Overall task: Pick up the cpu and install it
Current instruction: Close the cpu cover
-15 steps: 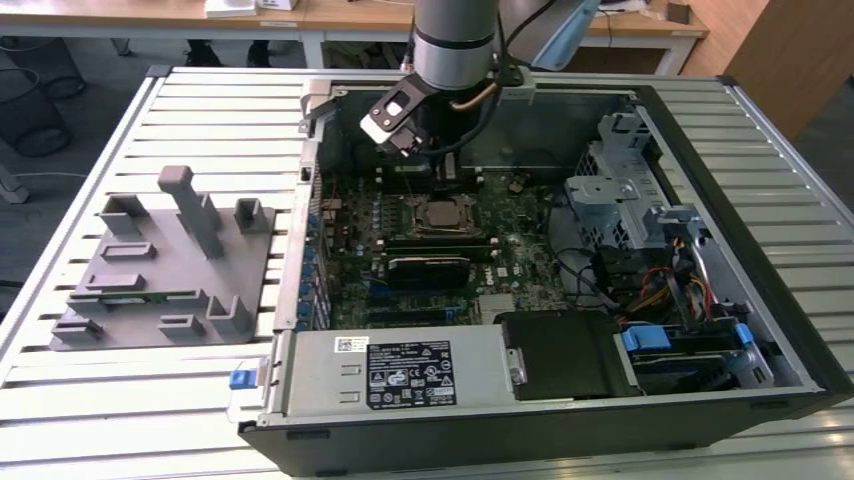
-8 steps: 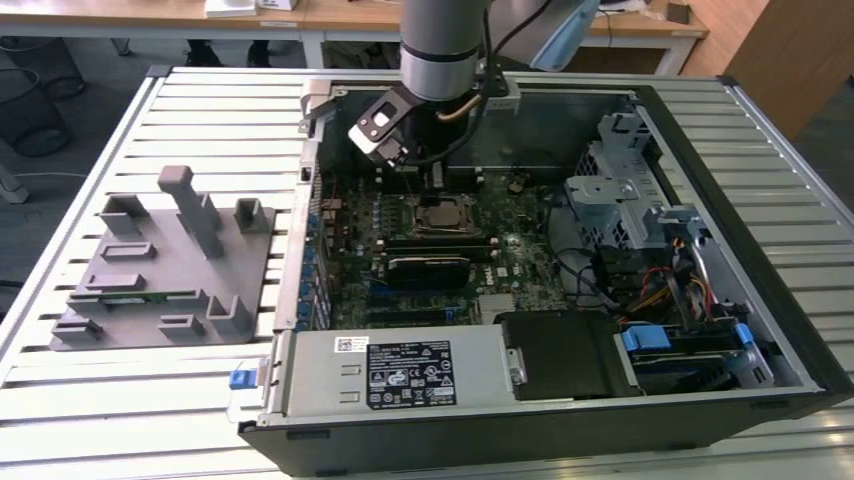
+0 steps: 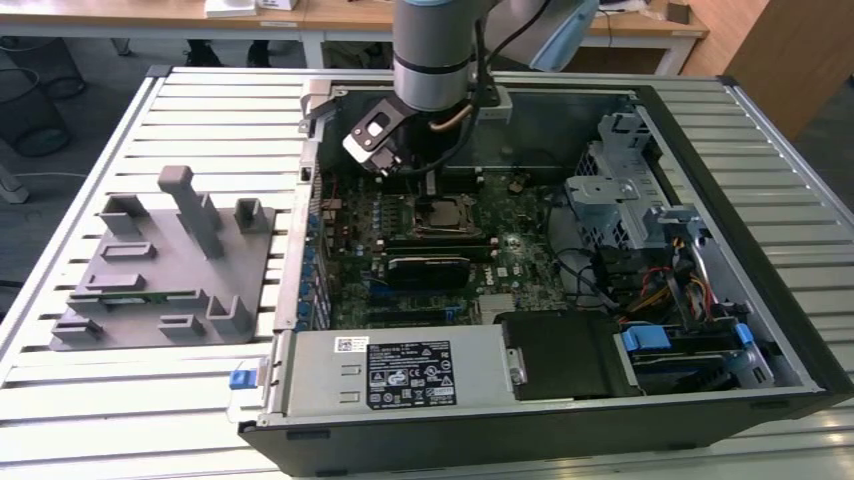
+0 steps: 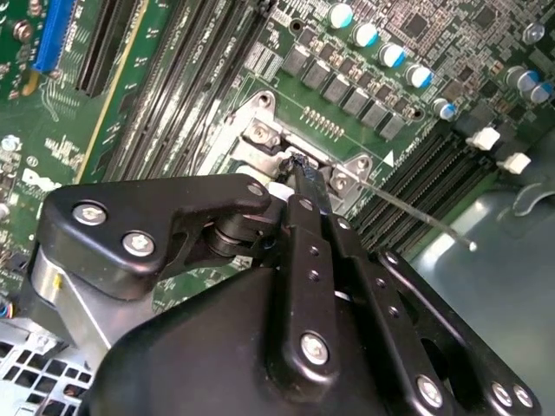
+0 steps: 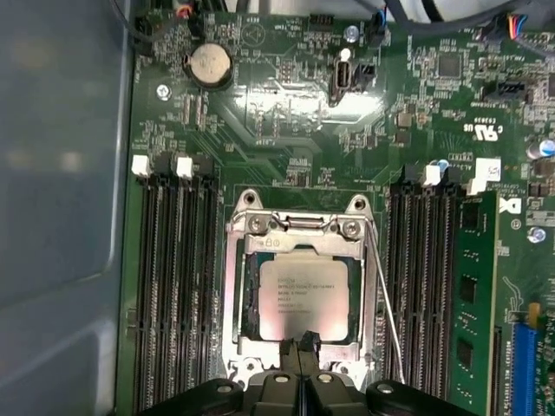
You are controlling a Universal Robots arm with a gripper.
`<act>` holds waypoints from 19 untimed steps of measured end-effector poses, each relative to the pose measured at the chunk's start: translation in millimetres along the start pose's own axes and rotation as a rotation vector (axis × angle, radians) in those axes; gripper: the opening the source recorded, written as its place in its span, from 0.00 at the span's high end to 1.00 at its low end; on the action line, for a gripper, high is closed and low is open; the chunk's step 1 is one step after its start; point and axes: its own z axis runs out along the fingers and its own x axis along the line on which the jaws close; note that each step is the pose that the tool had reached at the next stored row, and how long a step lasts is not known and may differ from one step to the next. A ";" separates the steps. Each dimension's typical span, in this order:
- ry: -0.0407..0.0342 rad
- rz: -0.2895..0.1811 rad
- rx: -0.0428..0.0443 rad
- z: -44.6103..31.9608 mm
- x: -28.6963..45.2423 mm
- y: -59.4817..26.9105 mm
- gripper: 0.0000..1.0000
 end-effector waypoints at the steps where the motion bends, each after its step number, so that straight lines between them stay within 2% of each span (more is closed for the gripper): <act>1: 0.0000 0.000 0.0000 0.6 0.0 -0.6 0.89; 14: -0.0013 0.000 0.0010 9.9 0.0 -5.8 0.89; 19: 0.0004 0.000 -0.0003 8.4 0.3 -5.7 0.89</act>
